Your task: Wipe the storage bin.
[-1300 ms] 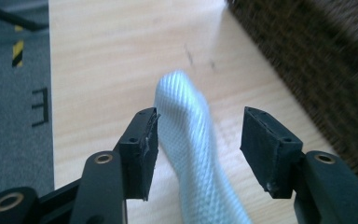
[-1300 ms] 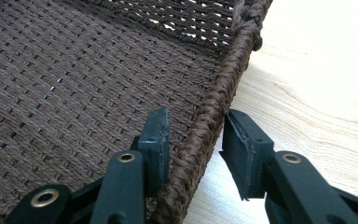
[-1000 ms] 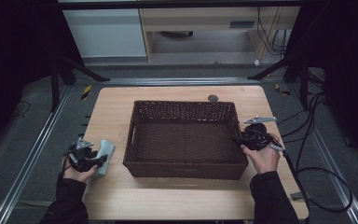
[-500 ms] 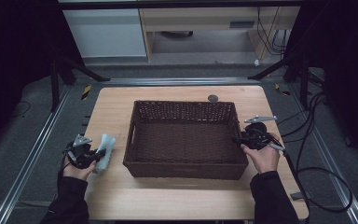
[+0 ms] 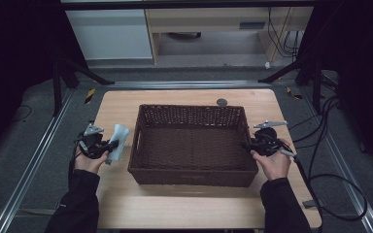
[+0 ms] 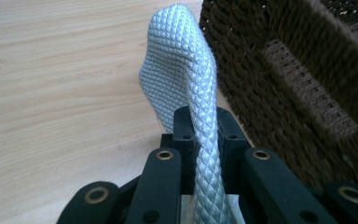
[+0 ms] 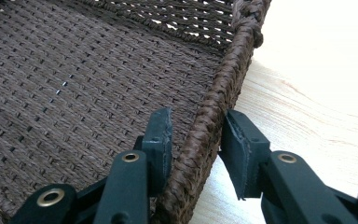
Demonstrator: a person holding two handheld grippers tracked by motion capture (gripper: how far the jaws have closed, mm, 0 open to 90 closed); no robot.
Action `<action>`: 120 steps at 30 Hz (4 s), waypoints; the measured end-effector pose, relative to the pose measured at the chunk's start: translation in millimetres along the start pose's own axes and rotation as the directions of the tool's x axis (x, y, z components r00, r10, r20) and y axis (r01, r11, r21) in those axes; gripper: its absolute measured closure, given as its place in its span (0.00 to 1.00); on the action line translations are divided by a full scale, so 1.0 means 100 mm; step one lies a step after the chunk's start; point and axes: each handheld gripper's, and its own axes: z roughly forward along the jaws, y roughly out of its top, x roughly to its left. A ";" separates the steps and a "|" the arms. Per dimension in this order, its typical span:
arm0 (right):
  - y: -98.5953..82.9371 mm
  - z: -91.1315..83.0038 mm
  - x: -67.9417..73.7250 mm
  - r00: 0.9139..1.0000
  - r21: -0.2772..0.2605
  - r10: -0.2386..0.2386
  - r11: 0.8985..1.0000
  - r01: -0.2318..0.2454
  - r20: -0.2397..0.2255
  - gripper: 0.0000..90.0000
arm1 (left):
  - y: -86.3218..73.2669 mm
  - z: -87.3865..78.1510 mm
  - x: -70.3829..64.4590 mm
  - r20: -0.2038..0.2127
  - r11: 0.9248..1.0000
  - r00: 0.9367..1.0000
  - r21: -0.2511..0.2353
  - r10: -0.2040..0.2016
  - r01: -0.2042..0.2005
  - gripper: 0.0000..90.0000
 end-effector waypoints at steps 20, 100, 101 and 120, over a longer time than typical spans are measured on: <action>0.04 0.05 0.08 0.998 0.000 -0.032 0.999 0.033 -0.060 0.72 | 0.02 0.61 0.08 -0.001 0.991 0.999 0.125 0.039 -0.038 0.90; 0.04 0.06 0.09 0.999 0.001 -0.013 1.000 0.013 -0.042 0.74 | 0.04 -0.09 -0.18 0.144 0.988 0.978 -0.034 0.152 -0.149 0.91; 0.04 0.06 0.09 0.999 0.001 -0.011 1.000 0.011 -0.042 0.74 | 0.07 -0.13 -0.20 0.143 0.988 0.977 -0.048 0.155 -0.150 0.91; 0.05 0.04 0.05 1.000 -0.009 0.011 1.000 -0.011 0.000 0.76 | -0.21 0.13 -0.30 0.198 0.981 0.966 0.070 0.165 -0.182 0.91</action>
